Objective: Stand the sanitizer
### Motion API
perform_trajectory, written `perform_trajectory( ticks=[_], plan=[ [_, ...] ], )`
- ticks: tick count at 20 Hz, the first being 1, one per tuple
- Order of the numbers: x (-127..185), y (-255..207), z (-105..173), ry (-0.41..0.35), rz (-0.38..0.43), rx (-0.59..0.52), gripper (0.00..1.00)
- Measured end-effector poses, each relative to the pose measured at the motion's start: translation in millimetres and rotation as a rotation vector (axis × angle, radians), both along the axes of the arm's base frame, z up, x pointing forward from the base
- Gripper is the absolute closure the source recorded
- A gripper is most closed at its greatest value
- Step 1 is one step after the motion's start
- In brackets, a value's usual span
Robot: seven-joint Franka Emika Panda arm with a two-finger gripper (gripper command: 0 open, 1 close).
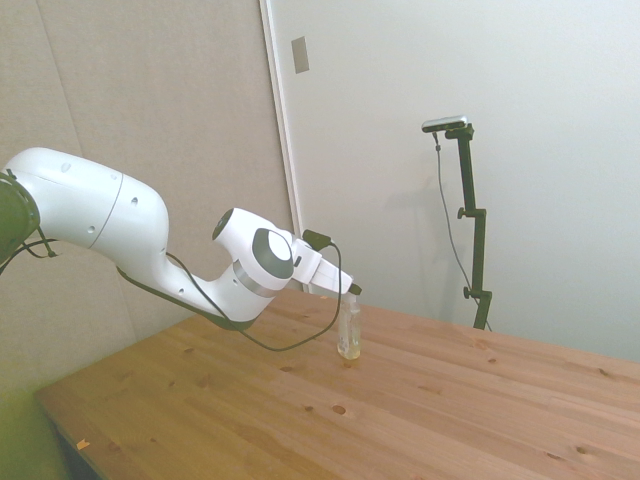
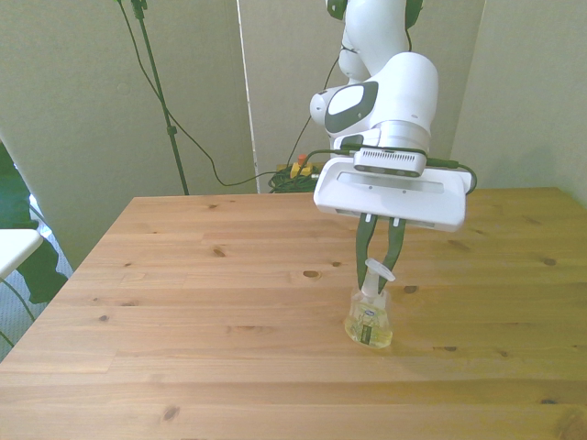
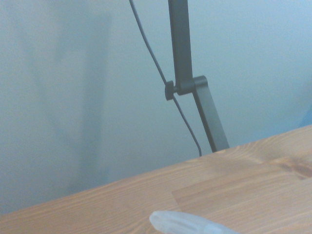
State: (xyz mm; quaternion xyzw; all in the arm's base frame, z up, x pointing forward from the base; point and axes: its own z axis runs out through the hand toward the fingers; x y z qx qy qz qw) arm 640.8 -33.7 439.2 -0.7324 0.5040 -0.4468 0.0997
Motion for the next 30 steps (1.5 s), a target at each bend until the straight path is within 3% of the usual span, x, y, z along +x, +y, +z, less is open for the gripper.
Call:
perform_trajectory(
  ticks=[4, 5, 15, 30],
  plan=[
    [-12.3, 10.4, -5.9, -0.027, -0.006, -0.008, 1.0],
    [-15.2, 11.6, -8.8, -0.027, -0.007, -0.006, 0.0],
    [-31.7, 9.7, -10.7, -0.038, -0.005, -0.003, 0.0],
    [-46.2, 16.9, -36.5, 0.027, 0.012, 0.007, 0.0]
  ],
)
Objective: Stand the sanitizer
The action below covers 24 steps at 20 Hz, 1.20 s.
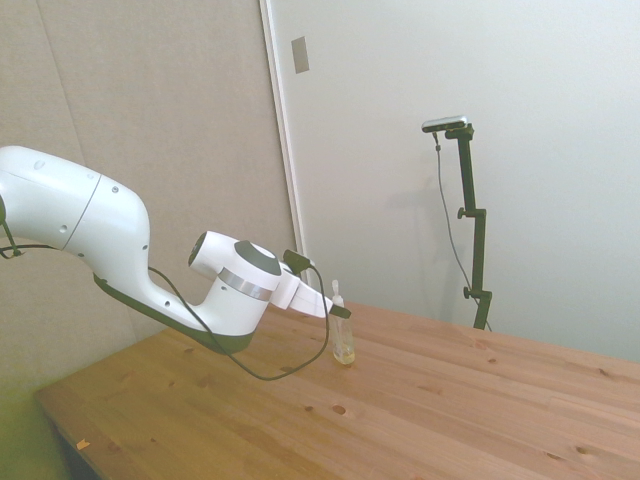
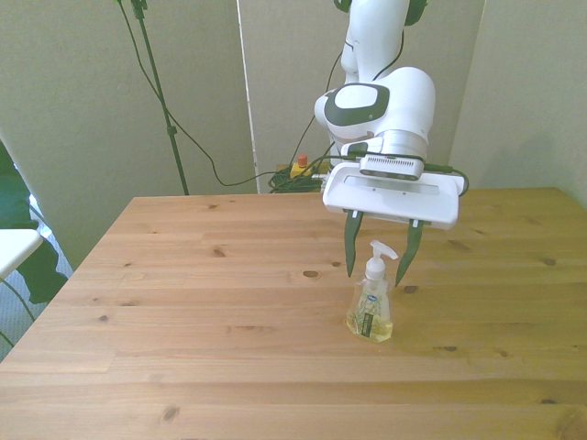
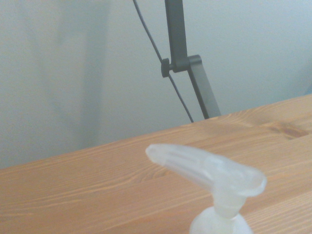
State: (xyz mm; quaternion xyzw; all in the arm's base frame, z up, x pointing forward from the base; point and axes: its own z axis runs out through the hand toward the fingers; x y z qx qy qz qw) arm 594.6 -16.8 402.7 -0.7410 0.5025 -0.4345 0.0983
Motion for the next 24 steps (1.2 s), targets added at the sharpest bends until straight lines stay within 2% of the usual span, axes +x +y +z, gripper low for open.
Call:
perform_trajectory(
  ticks=[5, 11, 16, 20, 24],
  plan=[
    [-15.0, 2.5, -2.2, 0.082, 0.022, 0.028, 0.0],
    [-37.8, 19.7, 0.8, 0.258, 0.064, 0.074, 0.0],
    [-44.2, 25.9, 9.0, 0.432, 0.139, 0.111, 0.0],
    [-42.0, 1.9, 15.6, 0.538, 0.212, 0.12, 0.0],
    [-53.9, -8.6, 12.1, 0.607, 0.251, 0.101, 0.0]
  ],
)
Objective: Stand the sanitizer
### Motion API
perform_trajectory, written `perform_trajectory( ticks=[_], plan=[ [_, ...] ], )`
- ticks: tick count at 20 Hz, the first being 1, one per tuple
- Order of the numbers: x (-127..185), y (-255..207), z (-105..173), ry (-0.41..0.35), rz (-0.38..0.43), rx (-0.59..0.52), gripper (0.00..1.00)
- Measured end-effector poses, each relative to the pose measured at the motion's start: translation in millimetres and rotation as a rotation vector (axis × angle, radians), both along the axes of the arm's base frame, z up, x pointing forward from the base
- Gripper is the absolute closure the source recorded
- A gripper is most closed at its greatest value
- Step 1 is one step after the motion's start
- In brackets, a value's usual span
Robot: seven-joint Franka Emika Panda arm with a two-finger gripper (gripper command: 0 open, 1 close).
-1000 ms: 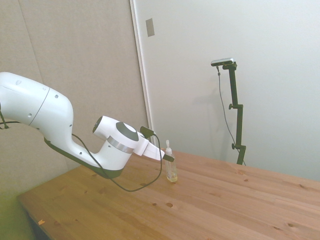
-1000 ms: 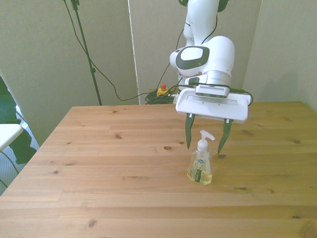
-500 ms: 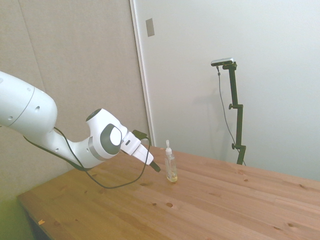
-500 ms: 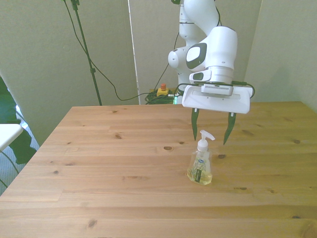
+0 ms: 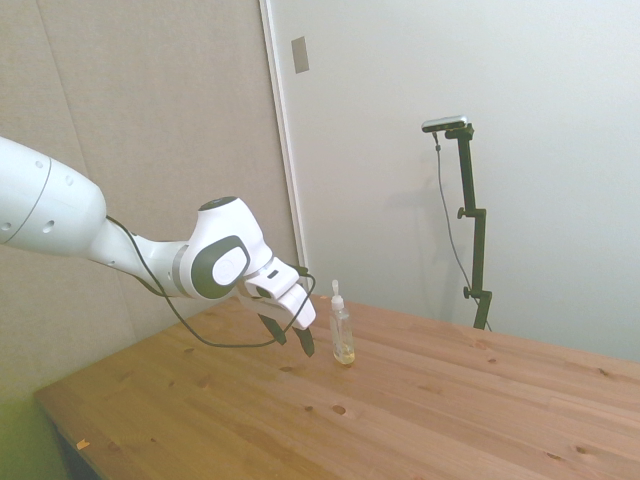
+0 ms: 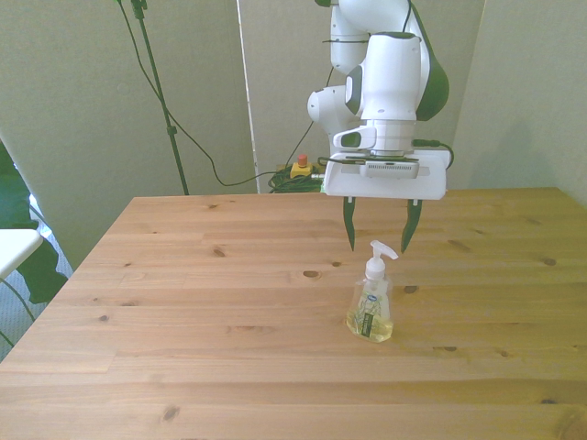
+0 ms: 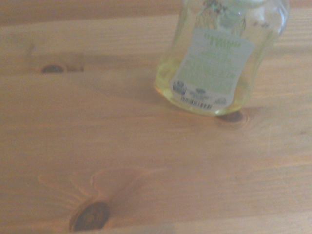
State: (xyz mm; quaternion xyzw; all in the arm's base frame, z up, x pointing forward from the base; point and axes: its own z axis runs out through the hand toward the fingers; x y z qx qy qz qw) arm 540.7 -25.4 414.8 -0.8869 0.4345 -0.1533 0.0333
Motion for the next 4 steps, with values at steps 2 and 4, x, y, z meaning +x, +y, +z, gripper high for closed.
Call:
perform_trajectory(
  ticks=[2, 4],
  plan=[
    [-11.9, 10.2, -6.5, 0.022, 0.024, 0.005, 0.0],
    [-27.2, 20.5, -12.1, 0.04, 0.046, 0.011, 0.0]
  ],
)
